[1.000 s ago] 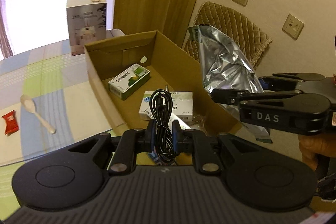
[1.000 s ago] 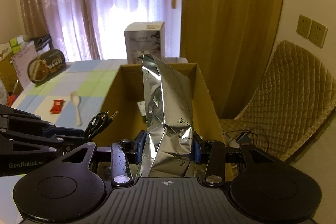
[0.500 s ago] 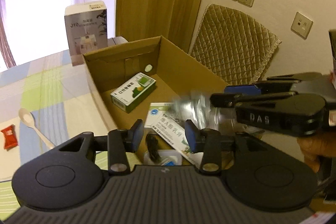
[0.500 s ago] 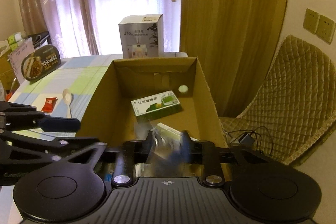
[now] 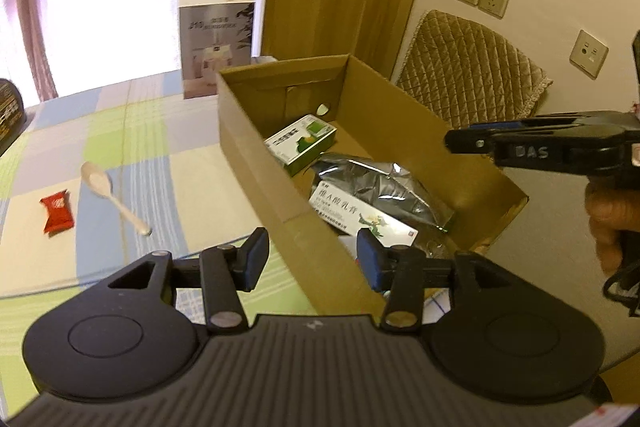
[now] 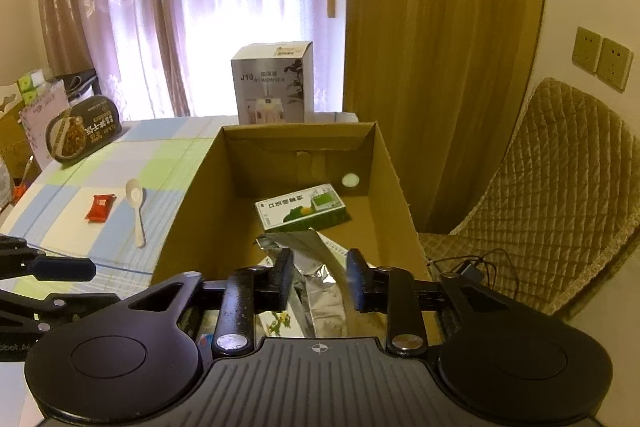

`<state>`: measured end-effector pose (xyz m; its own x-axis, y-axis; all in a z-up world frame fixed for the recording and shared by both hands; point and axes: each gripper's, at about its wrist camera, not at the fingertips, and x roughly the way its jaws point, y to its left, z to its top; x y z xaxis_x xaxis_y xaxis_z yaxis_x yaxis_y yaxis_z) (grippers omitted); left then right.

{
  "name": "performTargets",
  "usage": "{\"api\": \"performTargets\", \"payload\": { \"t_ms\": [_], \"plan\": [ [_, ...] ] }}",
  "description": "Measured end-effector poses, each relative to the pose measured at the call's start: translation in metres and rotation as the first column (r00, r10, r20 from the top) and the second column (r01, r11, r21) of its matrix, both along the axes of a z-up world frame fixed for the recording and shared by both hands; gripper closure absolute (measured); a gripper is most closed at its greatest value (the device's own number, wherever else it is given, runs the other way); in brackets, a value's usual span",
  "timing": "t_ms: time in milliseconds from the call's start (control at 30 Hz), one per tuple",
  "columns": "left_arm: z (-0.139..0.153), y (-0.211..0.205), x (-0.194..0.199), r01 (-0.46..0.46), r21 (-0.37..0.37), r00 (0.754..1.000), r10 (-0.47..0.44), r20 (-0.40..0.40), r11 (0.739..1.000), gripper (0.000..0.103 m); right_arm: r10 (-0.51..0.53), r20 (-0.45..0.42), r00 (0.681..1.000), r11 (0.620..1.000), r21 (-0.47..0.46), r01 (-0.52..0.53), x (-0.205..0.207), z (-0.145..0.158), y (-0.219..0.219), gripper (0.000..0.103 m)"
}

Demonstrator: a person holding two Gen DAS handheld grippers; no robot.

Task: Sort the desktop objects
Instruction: 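Open both tools to drop the foil bag and cable into the cardboard box, then withdraw both tools from the box toward the red packet and white spoon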

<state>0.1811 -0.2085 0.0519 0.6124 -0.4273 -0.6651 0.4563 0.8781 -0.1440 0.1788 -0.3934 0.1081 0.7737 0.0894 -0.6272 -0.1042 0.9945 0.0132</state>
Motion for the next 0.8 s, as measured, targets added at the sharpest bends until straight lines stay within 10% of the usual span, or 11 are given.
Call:
{"api": "performTargets", "payload": {
  "t_ms": [600,800],
  "plan": [
    [0.003,0.079,-0.051,-0.137,0.001,0.99,0.137,-0.023,0.991,0.041,0.064,-0.031,0.997,0.995,0.076,-0.061,-0.062,-0.004,0.057,0.026],
    [0.0,0.1,-0.067,-0.165,0.009,0.986,0.166,-0.024,0.986,0.021,0.1,-0.035,0.994,0.993,0.064,-0.097,-0.074,-0.004,0.078,0.013]
  ]
}}
